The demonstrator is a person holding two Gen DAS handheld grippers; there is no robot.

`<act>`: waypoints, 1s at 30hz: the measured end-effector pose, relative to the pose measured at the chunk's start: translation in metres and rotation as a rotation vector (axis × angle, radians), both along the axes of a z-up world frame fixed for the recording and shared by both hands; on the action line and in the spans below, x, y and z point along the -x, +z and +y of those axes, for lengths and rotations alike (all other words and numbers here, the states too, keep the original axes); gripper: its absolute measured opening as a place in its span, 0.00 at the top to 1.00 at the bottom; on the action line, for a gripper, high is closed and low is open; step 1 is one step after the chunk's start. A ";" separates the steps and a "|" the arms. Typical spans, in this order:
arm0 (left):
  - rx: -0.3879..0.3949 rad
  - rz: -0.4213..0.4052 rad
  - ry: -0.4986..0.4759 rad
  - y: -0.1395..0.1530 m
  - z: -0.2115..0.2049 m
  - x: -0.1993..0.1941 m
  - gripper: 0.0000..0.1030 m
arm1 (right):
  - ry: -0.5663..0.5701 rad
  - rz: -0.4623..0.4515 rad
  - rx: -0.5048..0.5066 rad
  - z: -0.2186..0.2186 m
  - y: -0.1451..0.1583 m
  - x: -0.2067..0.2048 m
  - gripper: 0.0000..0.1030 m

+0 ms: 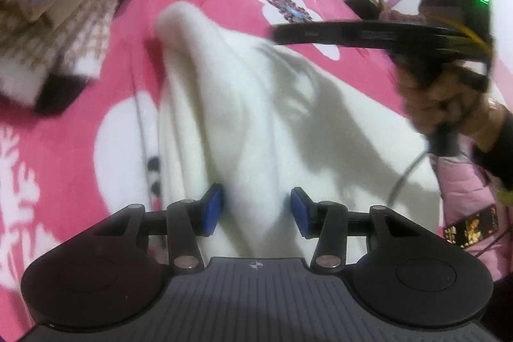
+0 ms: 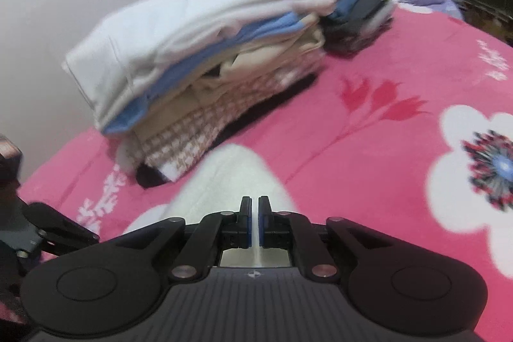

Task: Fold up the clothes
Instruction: 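Open both grippers and lower the sweater back onto the bedspread, then move both open grippers over the folded cream sweater toward its edge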

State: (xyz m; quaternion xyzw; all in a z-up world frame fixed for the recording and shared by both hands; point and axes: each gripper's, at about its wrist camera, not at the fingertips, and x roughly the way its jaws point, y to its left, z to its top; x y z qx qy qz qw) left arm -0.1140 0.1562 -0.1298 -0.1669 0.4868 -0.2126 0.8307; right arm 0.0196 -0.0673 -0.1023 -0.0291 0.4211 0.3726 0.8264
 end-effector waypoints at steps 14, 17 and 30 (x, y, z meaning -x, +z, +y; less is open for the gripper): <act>-0.086 -0.015 -0.030 0.002 -0.004 0.008 0.69 | 0.013 0.178 0.110 -0.125 -0.015 0.149 0.96; -0.086 -0.013 -0.002 0.007 -0.004 0.013 0.68 | -0.150 0.195 0.071 -0.149 -0.037 0.169 1.00; -0.542 -0.269 -0.174 0.011 -0.079 0.024 0.46 | -0.300 0.113 0.126 -0.181 -0.035 0.231 0.97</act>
